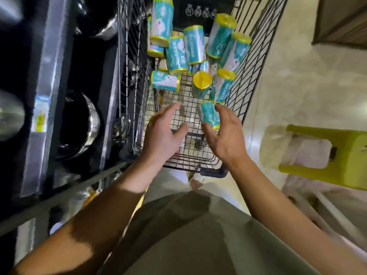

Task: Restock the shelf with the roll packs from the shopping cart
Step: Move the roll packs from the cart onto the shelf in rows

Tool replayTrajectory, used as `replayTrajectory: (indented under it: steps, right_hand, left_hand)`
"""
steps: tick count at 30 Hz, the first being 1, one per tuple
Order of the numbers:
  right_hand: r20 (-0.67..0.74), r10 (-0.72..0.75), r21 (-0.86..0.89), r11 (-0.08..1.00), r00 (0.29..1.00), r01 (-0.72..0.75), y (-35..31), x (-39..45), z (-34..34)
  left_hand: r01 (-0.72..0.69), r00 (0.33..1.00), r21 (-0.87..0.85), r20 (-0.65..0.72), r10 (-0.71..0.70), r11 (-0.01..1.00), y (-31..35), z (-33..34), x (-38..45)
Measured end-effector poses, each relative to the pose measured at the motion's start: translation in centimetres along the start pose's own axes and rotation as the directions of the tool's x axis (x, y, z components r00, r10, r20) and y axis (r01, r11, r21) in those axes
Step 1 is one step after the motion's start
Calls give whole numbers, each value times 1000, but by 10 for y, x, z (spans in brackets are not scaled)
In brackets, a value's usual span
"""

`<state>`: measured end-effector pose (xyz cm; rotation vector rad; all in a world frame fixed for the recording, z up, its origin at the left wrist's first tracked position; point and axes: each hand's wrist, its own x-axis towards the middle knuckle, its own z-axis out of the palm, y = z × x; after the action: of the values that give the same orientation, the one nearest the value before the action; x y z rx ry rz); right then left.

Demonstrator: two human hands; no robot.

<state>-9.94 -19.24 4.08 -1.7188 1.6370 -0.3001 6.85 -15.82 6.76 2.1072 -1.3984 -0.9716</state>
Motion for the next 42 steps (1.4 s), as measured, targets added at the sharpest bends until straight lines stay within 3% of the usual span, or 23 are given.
replayTrajectory:
  steps: [5,11,16,23,30,33,37,42]
  right_hand:
    - [4,177,28,984,984,-178,11,51,29]
    - [117,373,-49,928,920,-370,52,113,90]
    - [138,545,-129,837,827,-531,98,150,129]
    - [149,603,-157,797,784,-584,135,168,163]
    - [156,705,-206,708,692,-675,130,168,163]
    - [102,693,-99,721,714,-686,103,156,141]
    - [23,624,320,736,781,-597,53,131,97]
    - [237,571,662,498,786,-561,0,98,29]
  left_hand:
    - [-13,983,22,183,9,1000,-18,16,85]
    - [-18,959,68,285,-2,998,-55,65,177]
    - [-85,946,127,320,41,988,-84,116,238]
    - [-99,932,55,356,73,994,-106,174,277]
    - [20,953,-53,302,-3,998,-101,171,278]
    - [8,961,-31,278,1,999,-98,138,264]
    - [39,971,-48,236,-27,998,-91,81,230]
    - [215,963,-257,216,-161,942,-48,6,178]
